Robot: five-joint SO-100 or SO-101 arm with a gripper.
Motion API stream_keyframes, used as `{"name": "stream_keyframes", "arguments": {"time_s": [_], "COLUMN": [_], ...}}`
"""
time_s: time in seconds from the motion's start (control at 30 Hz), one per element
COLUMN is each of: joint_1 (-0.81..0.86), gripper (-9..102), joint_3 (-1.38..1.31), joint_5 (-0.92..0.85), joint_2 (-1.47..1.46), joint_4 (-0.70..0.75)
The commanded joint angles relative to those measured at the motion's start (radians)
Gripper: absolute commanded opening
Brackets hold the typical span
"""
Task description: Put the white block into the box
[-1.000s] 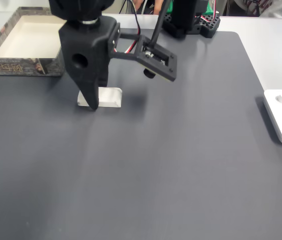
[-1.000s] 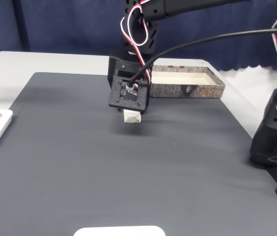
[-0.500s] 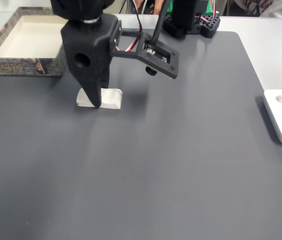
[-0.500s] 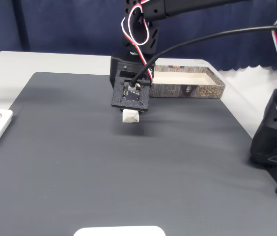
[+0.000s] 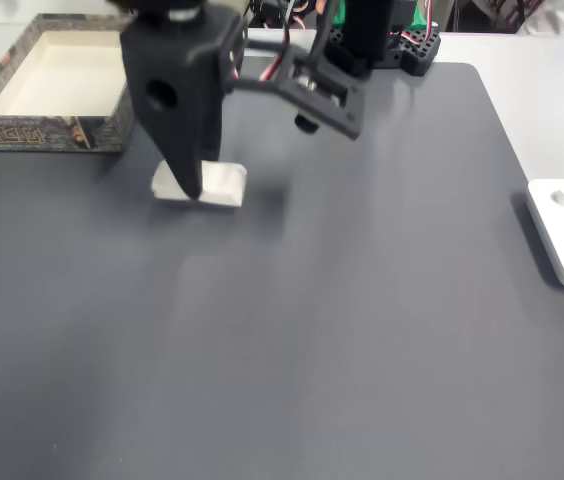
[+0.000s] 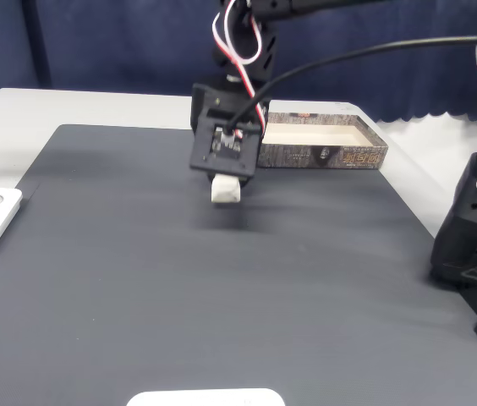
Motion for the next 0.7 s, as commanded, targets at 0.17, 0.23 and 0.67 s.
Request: {"name": "stream_keyframes", "arguments": {"time_s": [0.17, 0.23, 0.67], "joint_1": [0.101, 0.137, 0.365], "gripper": [-2, -2, -2], "joint_3": [-0.023, 0.002, -0.058], "joint_5": [-0.242, -0.359, -0.775], "joint_2": [0.298, 0.318, 0.264], "joint_4": [0.12, 0.121, 0.138]}}
